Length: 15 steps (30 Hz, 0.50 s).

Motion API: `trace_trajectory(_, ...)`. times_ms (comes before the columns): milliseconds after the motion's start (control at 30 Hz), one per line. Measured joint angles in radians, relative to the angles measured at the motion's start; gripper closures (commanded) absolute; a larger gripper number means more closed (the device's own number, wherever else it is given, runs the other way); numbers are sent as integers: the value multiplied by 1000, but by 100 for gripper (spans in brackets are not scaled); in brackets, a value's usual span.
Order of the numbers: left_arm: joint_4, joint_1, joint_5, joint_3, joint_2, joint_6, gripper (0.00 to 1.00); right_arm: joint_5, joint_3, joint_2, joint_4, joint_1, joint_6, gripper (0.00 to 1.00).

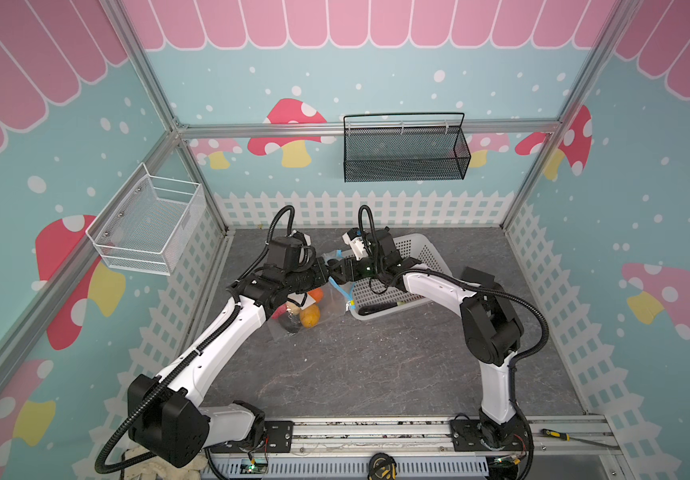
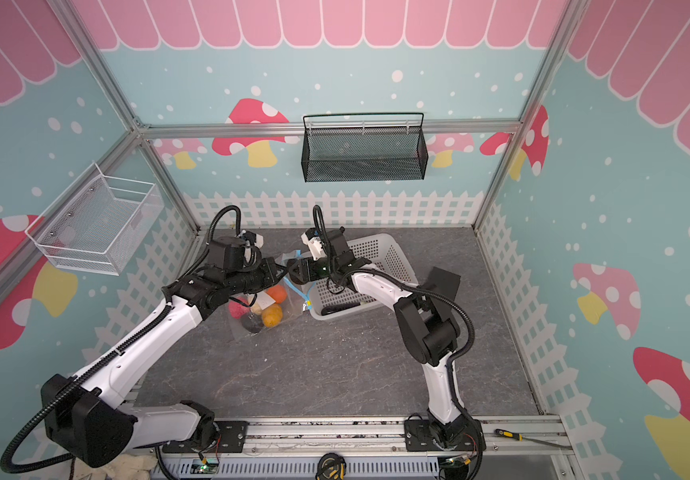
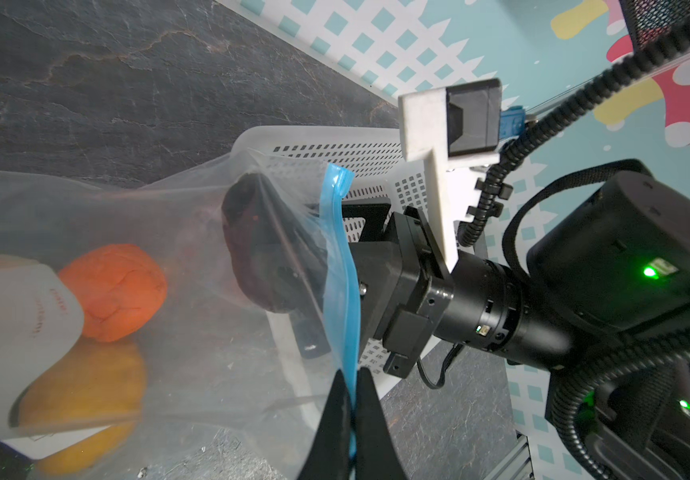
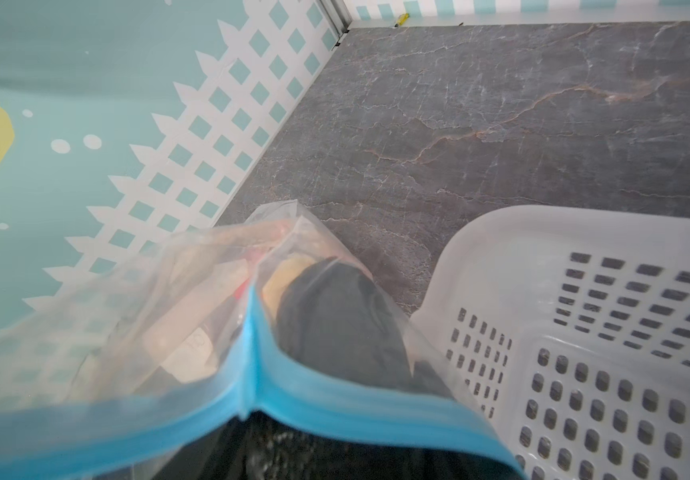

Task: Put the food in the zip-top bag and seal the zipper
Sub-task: 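Lower the black piece into the bag and open the right gripper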

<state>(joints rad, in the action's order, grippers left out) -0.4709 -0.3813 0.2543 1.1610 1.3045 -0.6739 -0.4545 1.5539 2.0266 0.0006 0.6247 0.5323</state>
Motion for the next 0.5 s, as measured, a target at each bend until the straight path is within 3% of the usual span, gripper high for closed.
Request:
trace_trajectory(267,6,0,0,0,1,0,100,31,50,12,-18,0,-1,29)
trace_trajectory(500,6,0,0,0,1,0,100,37,54,12,-32,5,-3,28)
